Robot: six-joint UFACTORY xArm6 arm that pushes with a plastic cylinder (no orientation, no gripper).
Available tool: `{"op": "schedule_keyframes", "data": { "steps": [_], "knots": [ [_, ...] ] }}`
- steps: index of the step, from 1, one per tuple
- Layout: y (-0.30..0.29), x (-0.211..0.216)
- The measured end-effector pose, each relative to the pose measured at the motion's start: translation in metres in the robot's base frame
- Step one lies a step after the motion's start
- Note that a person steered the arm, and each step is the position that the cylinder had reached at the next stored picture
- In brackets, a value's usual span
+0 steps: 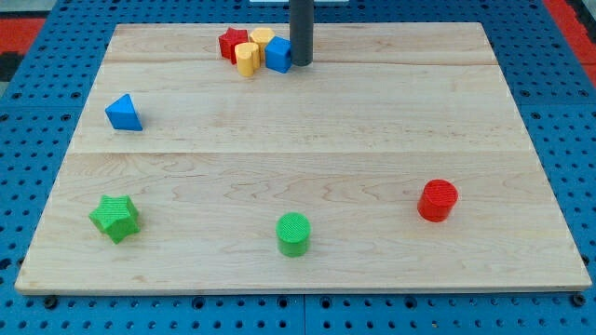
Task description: Move the blue triangle closer to red star
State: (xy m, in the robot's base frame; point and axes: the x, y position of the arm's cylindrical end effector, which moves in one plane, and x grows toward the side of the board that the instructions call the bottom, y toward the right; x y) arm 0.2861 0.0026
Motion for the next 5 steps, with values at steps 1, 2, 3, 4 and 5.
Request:
{"op": "schedule_keyframes", "data": {
  "steps": [1,2,3,4,5],
  "knots": [
    [-0.022,0.07],
    [-0.102,0.125],
    [-0.177,0.172],
    [-0.252,0.166],
    [-0.266,0.151]
  ]
}}
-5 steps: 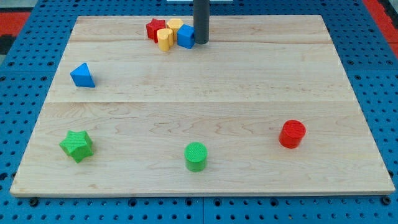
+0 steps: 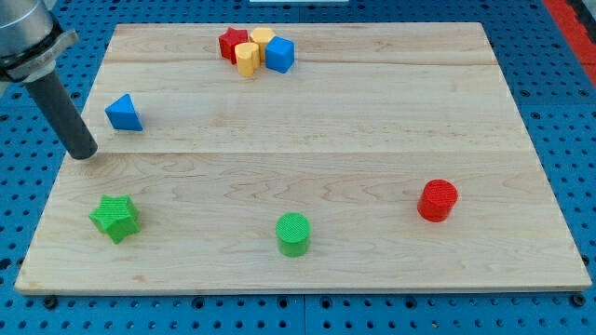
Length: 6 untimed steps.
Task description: Move the blue triangle closer to red star
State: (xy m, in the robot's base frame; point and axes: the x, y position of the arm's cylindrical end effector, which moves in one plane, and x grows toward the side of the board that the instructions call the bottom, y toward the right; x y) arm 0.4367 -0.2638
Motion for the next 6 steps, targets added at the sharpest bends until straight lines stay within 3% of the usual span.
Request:
{"op": "schedule_keyframes", "data": {
  "steps": [3,4,5,6],
  "knots": [
    [0.091,-0.096],
    [0.096,-0.129],
    [0.069,-0.138],
    [0.082,-0.147]
  ]
}}
